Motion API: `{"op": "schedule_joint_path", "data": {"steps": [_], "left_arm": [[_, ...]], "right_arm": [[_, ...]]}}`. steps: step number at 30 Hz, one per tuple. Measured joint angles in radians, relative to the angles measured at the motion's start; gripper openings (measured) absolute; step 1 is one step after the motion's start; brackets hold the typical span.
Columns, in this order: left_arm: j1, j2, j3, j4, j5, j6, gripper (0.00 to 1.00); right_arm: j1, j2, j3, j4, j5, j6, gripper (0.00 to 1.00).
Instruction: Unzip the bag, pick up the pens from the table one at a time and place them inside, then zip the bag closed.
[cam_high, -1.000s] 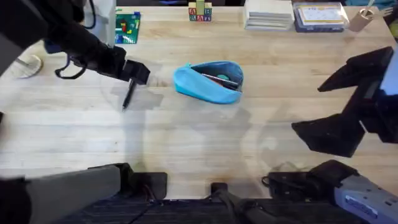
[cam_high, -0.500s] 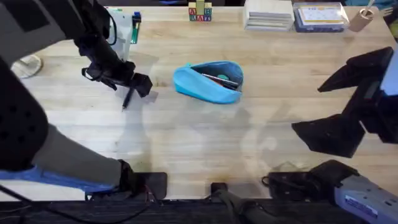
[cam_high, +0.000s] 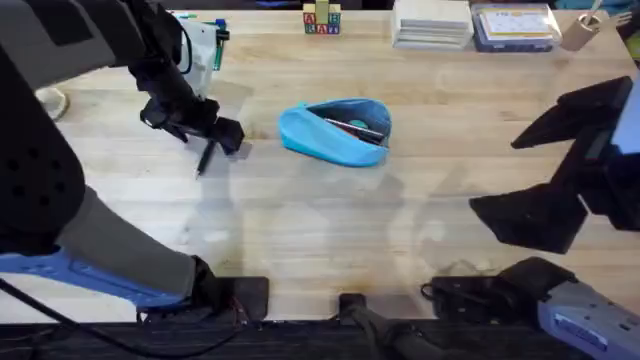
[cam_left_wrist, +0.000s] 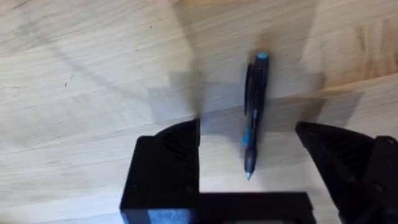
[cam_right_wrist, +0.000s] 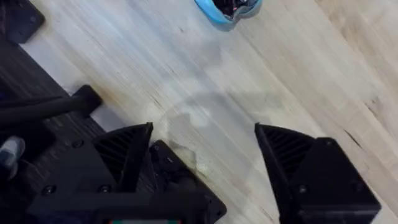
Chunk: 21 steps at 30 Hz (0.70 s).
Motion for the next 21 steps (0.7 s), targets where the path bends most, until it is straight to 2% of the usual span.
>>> {"op": "schedule_joint_path", "data": {"steps": [4,13,15,17,18,21], "left_arm": [[0.000,0.000,0.000,0.000,0.004,0.000,0.930],[0.000,0.013,0.008,-0.006,0.015,0.000,0.925],[0.000,0.014,0.009,-0.008,0.018,0.000,0.898],[0.000,0.015,0.011,-0.009,0.019,0.000,0.797],[0.000,0.015,0.011,-0.007,0.019,-0.001,0.715],[0.001,0.015,0.011,0.000,0.007,-0.001,0.269]], "right_arm": [[0.000,0.000,0.000,0.000,0.000,0.000,0.998],[0.000,0.000,0.000,0.000,0.000,0.000,0.998],[0.000,0.000,0.000,-0.001,0.000,0.000,0.998],[0.000,0.000,0.000,-0.002,0.000,0.000,0.998],[0.000,0.000,0.000,-0.002,0.000,0.000,0.998],[0.000,0.000,0.000,-0.003,0.000,0.000,0.998]]}}
